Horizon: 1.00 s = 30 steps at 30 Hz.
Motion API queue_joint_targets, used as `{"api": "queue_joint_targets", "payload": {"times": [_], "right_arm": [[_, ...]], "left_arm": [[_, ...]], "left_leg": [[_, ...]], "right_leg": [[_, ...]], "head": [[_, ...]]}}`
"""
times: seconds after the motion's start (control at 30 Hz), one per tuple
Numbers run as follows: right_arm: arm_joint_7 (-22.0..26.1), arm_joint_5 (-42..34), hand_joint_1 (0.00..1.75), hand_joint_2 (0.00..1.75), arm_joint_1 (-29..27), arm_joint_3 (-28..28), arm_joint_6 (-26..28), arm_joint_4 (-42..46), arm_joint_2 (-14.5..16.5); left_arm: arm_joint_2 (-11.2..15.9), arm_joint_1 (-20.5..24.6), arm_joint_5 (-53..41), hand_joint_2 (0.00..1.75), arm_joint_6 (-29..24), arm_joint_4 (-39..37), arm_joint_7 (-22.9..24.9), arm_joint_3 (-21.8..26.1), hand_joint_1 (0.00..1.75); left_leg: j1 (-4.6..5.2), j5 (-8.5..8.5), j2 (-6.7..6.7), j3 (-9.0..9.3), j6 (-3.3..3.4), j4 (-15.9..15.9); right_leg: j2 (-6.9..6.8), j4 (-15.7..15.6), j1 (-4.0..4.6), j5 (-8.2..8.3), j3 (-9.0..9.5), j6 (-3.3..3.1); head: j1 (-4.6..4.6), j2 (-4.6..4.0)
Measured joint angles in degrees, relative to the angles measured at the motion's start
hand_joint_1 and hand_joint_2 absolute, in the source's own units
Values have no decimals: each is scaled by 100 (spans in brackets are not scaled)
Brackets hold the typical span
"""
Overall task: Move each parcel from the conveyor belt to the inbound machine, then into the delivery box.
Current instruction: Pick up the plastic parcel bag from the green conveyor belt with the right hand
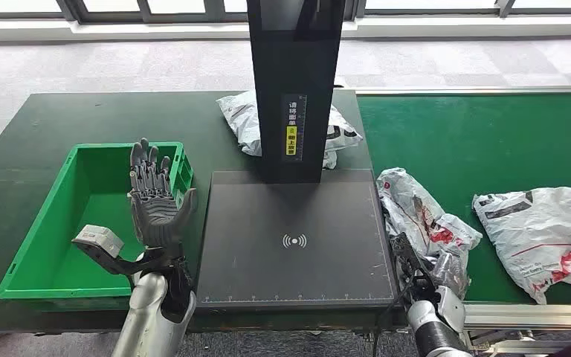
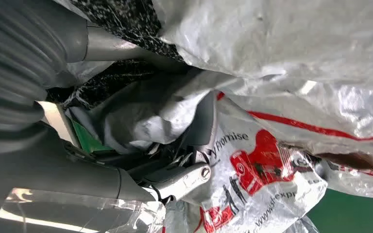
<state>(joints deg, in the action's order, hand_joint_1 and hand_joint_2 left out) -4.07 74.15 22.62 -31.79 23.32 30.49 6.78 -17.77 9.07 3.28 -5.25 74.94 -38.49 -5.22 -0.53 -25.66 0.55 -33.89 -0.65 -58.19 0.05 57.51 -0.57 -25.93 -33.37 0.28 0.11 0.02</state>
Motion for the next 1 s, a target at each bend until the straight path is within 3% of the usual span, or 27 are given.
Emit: {"api": "queue_joint_targets", "payload": {"times": [0.53, 0.67, 0.8, 1.0], "right_arm": [[100, -88, 175, 175, -22, 10, 71, 2, -17], [266, -158, 175, 175, -58, 13, 373, 29, -13], [1008, -539, 175, 175, -300, 26, 1273, 501, 122], [3152, -1463, 175, 175, -825, -59, 1688, 2534, 735]], "left_arm": [[0, -3, -2, 175, 0, 1, 2, 3, 0], [0, -6, -10, 175, 0, 11, 2, 9, 0], [2, -31, -18, 175, -21, 75, 2, 18, 0], [7, -65, -20, 175, -65, 71, -58, 21, 0]], "left_leg": [[0, -2, 2, -3, -1, 0], [0, -1, 5, -6, -1, 0], [0, 0, 13, -17, 0, 0], [0, -1, 11, -27, -2, 0]], "right_leg": [[-2, 0, 4, -3, -2, -1], [-5, 1, 1, -3, -3, -1], [-10, 2, -3, -2, -9, 0], [-6, 3, -1, -4, -31, -1]], "head": [[0, 0], [0, 0], [1, 0], [-1, 0]]}}
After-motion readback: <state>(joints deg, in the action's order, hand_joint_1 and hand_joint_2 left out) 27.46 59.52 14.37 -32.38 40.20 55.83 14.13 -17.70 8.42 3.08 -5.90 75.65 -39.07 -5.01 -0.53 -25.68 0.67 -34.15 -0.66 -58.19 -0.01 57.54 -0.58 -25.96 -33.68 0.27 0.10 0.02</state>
